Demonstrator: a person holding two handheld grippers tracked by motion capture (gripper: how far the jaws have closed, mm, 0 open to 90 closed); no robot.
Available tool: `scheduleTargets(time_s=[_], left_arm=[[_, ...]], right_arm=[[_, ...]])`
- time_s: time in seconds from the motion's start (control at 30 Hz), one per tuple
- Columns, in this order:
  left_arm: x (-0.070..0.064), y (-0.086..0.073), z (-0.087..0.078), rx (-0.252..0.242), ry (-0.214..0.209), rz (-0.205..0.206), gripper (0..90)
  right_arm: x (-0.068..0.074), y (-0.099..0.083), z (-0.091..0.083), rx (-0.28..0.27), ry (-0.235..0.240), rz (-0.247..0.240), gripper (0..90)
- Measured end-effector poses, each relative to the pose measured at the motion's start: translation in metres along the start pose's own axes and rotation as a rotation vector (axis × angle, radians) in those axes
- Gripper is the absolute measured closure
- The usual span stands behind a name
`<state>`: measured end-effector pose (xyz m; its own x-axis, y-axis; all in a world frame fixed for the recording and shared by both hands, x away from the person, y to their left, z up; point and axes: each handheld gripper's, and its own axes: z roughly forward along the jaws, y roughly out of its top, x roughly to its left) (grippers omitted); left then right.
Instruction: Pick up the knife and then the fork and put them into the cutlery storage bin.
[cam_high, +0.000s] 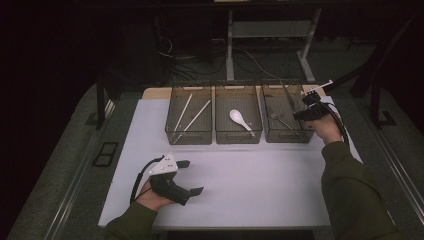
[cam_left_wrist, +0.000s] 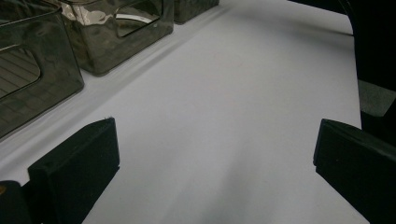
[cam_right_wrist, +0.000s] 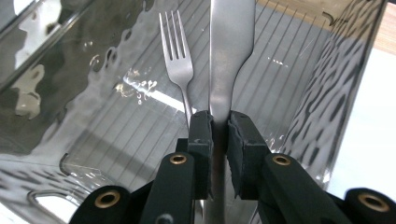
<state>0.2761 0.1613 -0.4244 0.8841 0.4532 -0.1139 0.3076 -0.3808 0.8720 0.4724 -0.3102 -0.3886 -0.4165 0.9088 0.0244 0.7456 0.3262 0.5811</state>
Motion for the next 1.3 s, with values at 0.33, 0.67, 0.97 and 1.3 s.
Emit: scheduleTargets(time_s=[0.33, 0.67, 0.97, 1.3], left_arm=[[0.000, 0.000, 0.000, -0.002, -0.002, 0.002, 0.0], [-0.001, 0.000, 0.000, -0.003, -0.002, 0.002, 0.0], [0.003, 0.001, 0.000, -0.001, 0.000, 0.004, 0.0], [0.011, 0.001, -0.003, 0.003, 0.012, -0.006, 0.0]], right_arm=[[0.010, 0.008, 0.013, 0.074, -0.027, -0.046, 79.3], [0.015, 0.012, 0.015, 0.097, -0.017, -0.075, 80.5], [0.012, 0.012, 0.011, 0.060, 0.028, -0.038, 74.4], [0.007, 0.009, 0.006, 0.005, 0.089, 0.012, 51.0]])
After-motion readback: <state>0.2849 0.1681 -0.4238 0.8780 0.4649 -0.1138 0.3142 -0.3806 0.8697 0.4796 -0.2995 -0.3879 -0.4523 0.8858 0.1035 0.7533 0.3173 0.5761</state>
